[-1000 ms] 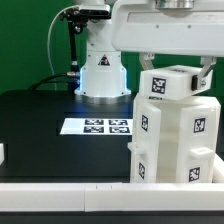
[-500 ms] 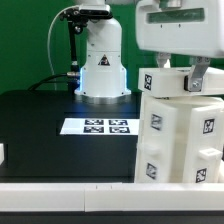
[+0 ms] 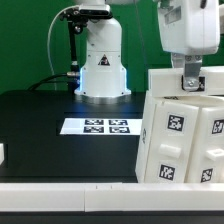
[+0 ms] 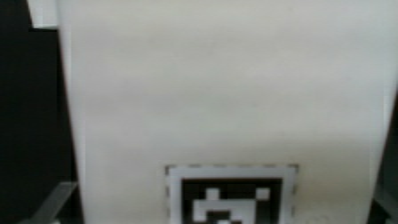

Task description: Assemble cabinet

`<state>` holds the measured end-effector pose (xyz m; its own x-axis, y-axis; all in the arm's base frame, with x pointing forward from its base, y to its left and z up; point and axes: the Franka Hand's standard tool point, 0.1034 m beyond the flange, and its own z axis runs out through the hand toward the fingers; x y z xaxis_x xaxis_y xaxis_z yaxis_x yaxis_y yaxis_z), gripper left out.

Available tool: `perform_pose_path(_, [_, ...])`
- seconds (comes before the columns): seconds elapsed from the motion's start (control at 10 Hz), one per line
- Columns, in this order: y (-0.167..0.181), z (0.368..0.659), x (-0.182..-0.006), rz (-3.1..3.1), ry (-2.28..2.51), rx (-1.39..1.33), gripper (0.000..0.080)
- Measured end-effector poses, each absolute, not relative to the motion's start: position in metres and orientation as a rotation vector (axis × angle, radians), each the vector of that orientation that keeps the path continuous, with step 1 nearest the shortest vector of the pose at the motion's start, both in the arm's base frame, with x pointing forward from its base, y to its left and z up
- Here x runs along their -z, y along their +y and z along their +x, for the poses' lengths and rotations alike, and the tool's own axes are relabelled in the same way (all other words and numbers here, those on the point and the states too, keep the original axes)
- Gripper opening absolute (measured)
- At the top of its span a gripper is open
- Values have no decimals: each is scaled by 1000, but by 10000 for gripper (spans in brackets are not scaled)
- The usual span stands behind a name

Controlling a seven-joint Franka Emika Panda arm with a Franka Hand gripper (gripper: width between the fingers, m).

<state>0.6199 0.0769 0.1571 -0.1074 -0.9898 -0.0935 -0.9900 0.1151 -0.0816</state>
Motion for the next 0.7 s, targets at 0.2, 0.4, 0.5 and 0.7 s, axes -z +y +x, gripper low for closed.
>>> perform_pose_path(0.2, [78,620,-157,-1993,2260,-11,672])
perform_pose_path(0.4, [79,620,-157,-2007,2247,-11,765])
perform_pose_path(0.5, [80,620,-157,-2021,2232,-10,792])
perform_pose_path(0.7, [83,618,-175,-2182,2035,-18,798])
